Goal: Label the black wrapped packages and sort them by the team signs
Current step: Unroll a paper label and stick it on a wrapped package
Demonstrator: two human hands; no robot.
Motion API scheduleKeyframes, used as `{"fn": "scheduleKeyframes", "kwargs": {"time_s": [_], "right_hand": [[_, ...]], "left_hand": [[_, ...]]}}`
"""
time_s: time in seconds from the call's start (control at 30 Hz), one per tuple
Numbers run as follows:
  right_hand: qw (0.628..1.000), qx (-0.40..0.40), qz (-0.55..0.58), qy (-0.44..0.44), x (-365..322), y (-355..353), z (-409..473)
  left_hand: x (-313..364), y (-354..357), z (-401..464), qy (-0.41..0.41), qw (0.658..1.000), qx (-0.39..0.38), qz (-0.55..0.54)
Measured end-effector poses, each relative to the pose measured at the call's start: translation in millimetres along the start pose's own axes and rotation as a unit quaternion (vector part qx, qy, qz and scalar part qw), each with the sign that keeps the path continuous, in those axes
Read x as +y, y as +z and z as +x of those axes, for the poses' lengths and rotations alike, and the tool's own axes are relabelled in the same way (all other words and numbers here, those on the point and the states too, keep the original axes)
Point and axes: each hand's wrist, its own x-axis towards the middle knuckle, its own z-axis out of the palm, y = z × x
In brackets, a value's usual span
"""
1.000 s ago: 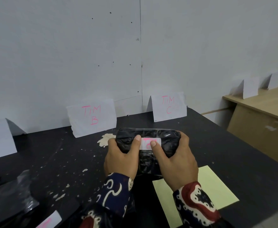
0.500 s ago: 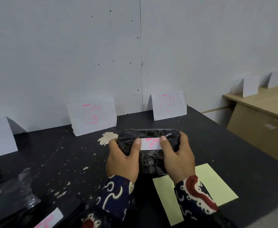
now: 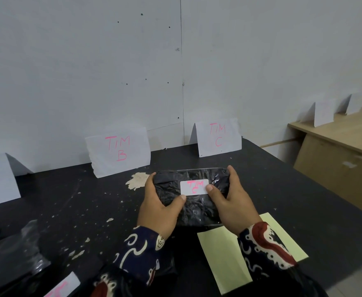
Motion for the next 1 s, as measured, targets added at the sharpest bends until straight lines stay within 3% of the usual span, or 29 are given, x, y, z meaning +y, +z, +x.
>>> {"fn": "scheduleKeyframes", "kwargs": {"time_s": [0.07, 0.13, 0.23, 0.33, 0.43, 0.57, 0.67, 0.77, 0.87, 1.0], "right_hand": [[1.0, 0.025, 0.014, -0.008, 0.1, 0.1, -0.2], [0.993, 0.115, 0.026, -0.031, 2.2, 3.0, -3.8], [0.956, 0.239, -0.07, -0.155, 6.9, 9.4, -14.6], [0.909, 0.21, -0.209, -0.292, 16.3, 16.5, -20.7], [0.867, 0.151, -0.319, -0.351, 28.0, 21.7, -18.4], [0.83, 0.216, -0.332, -0.391, 35.3, 13.7, -6.3], [0.837, 0.231, -0.329, -0.371, 47.2, -0.6, 9.9], [0.867, 0.227, -0.336, -0.29, 65.5, -21.1, 32.2], [0.884, 0.171, -0.389, -0.195, 84.6, -38.6, 52.3], [0.888, 0.113, -0.419, -0.15, 104.6, -48.4, 71.6]], "left_hand": [[0.9, 1.7, -0.4, 0.0, 1.0, 0.007, -0.022], [3.7, 3.4, -0.4, -0.006, 0.998, 0.021, -0.061], [7.2, 4.7, 4.1, -0.037, 0.992, 0.046, -0.113], [6.4, 5.5, 11.7, -0.057, 0.99, 0.062, -0.113], [3.0, 8.5, 16.7, -0.061, 0.994, 0.043, -0.085], [2.5, 14.6, 18.1, -0.06, 0.995, 0.002, -0.076], [5.4, 17.7, 16.5, -0.023, 1.0, -0.018, 0.006], [2.9, 17.1, 10.3, 0.053, 0.985, 0.009, 0.162], [-10.0, 17.2, 6.6, 0.108, 0.95, -0.014, 0.292], [-25.1, 20.6, 4.6, 0.118, 0.93, -0.062, 0.342]]}}
